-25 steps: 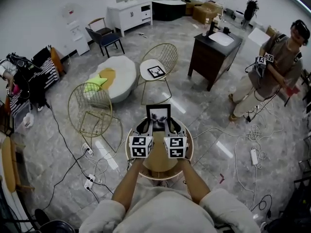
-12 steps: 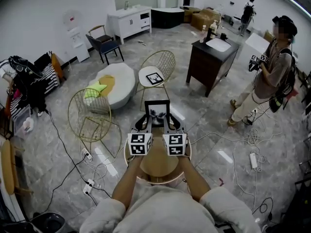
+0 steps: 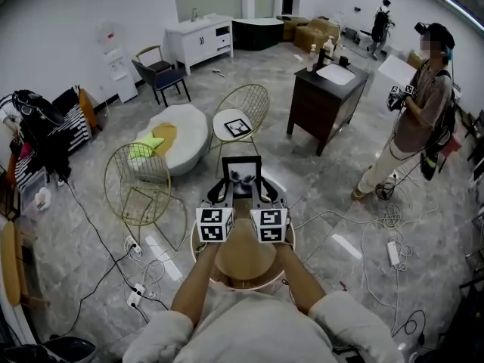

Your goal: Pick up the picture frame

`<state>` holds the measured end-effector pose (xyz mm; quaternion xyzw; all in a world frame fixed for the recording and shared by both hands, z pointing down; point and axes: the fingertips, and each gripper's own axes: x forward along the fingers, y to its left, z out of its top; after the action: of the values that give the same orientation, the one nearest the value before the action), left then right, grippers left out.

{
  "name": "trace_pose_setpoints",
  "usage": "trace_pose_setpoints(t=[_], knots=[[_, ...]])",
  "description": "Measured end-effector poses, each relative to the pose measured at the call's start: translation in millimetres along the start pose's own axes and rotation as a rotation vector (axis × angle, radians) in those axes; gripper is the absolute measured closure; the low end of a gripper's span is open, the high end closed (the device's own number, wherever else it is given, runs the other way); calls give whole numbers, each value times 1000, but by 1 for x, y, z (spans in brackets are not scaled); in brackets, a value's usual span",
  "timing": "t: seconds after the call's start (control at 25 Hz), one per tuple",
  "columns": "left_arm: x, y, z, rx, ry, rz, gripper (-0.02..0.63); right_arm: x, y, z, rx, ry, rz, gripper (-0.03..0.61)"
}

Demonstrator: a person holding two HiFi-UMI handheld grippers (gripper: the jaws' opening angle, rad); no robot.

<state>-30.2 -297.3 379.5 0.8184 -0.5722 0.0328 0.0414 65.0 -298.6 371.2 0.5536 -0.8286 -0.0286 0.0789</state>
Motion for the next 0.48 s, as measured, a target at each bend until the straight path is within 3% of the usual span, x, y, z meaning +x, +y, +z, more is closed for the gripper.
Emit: trace_pose_setpoints(t=[0.48], knots=[[-7,-1,-6,-5,5,-1,540,-6,5,-6,3,7,4,503]])
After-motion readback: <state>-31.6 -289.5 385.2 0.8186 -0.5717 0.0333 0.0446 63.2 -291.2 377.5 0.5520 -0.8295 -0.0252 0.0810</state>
